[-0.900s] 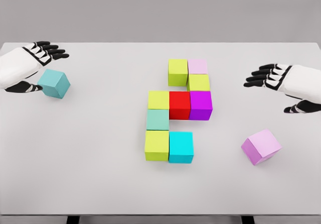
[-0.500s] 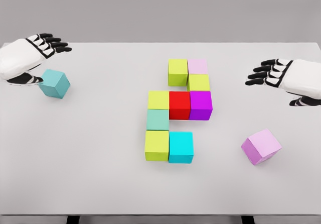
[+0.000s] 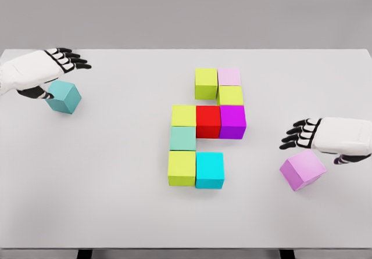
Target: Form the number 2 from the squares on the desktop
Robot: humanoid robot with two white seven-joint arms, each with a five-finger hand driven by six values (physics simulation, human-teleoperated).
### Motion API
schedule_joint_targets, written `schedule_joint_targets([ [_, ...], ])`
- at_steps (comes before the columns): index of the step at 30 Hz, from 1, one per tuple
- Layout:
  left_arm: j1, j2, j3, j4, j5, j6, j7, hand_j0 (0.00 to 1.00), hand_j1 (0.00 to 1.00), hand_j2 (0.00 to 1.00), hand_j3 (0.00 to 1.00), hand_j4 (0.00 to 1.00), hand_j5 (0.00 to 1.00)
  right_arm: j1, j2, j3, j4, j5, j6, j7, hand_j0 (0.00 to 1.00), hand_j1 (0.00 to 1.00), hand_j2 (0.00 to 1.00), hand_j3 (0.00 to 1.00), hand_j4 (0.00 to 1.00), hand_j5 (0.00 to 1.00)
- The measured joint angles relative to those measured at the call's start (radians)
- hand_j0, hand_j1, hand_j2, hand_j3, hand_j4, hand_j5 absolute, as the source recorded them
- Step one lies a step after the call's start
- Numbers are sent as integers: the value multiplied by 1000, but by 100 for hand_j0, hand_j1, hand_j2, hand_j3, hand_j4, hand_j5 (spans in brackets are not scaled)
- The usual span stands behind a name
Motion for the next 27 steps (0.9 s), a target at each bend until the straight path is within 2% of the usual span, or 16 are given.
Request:
schedule_joint_targets([
  [6, -51, 40, -144, 17, 126, 0, -2, 100, 100, 100, 100, 100, 100, 0, 11, 12, 0, 14, 0, 9, 100, 100, 100, 100, 100, 100],
  [9, -75, 52, -207, 25, 231, 0, -24, 100, 100, 100, 100, 100, 100, 3, 23, 13, 0, 15, 0, 12, 100, 100, 100, 100, 100, 100],
  [12, -75, 56, -241, 37, 338, 0, -75, 100, 100, 100, 100, 100, 100, 11, 27, 14, 0, 16, 0, 20, 100, 100, 100, 100, 100, 100],
  [15, -77, 57, -256, 41, 404, 0, -113, 100, 100, 100, 100, 100, 100, 14, 30, 14, -1, 16, 0, 26, 100, 100, 100, 100, 100, 100],
  [19, -101, 52, -260, 43, 446, -1, -155, 100, 100, 100, 100, 100, 100, 25, 41, 16, -1, 16, 0, 38, 100, 100, 100, 100, 100, 100],
  [27, -106, 0, -260, 63, 450, -1, -207, 100, 100, 100, 100, 100, 100, 29, 49, 20, 0, 17, 0, 68, 100, 100, 100, 100, 100, 100],
])
